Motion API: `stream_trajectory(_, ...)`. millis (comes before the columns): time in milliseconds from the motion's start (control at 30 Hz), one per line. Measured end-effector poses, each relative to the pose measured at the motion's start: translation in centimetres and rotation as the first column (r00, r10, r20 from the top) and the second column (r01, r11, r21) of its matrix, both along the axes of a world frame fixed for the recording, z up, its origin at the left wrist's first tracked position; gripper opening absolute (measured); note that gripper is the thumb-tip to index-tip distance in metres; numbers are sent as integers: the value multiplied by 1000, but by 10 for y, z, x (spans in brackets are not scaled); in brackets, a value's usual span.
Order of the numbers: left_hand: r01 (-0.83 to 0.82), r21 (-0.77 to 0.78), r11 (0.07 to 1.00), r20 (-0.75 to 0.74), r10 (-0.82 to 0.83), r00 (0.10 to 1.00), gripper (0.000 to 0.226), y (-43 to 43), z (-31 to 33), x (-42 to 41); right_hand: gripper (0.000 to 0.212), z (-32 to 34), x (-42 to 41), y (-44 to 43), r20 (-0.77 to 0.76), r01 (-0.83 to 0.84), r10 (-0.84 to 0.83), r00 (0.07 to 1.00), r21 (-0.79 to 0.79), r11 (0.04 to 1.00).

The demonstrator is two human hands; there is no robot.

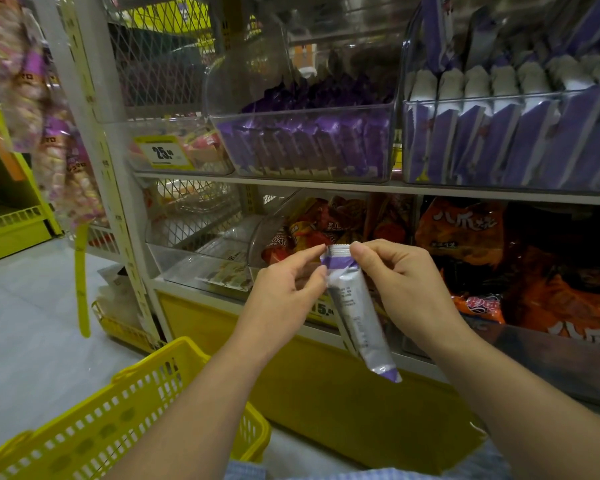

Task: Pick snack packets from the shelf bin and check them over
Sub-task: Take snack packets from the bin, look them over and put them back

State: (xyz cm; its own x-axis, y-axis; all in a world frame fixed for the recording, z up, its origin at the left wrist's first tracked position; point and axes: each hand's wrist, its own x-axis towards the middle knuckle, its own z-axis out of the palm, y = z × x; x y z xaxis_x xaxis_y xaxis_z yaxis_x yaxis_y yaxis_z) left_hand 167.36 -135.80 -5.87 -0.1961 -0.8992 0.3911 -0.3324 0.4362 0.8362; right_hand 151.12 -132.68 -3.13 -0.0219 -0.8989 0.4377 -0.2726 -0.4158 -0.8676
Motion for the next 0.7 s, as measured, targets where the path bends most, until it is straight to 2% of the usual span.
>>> stream_trajectory(167, 29, 31, 999, -49, -28, 998, 55, 1, -3, -9, 31, -2, 3, -2, 88, 45, -47, 995, 21, 999)
stream_trajectory(267, 47, 46, 998, -27, -46, 999, 69, 3, -9, -19, 34, -2, 3, -5, 199, 66, -81, 977, 82, 994)
stream_trajectory(433, 168, 139, 976, -153, -147, 977, 83, 6, -13, -28, 32, -1, 0, -9, 347, 10, -70, 935, 171, 985)
stream_trajectory(533, 221, 181, 958, -271, -168, 948, 76, 1, -10, -23, 31, 4, -7, -11, 355, -149, 76, 932, 185, 971)
stream_trajectory(633, 216, 201, 955, -392, -124, 912, 71, -6, -5, -13, 65, 4, -12, -8, 258, -303, 231, 938, 291, 908)
stream_trajectory(700, 210, 196, 958, -444, -104, 890, 72, -9, -3, -7, 67, 2, -13, -5, 230, -389, 325, 917, 343, 855)
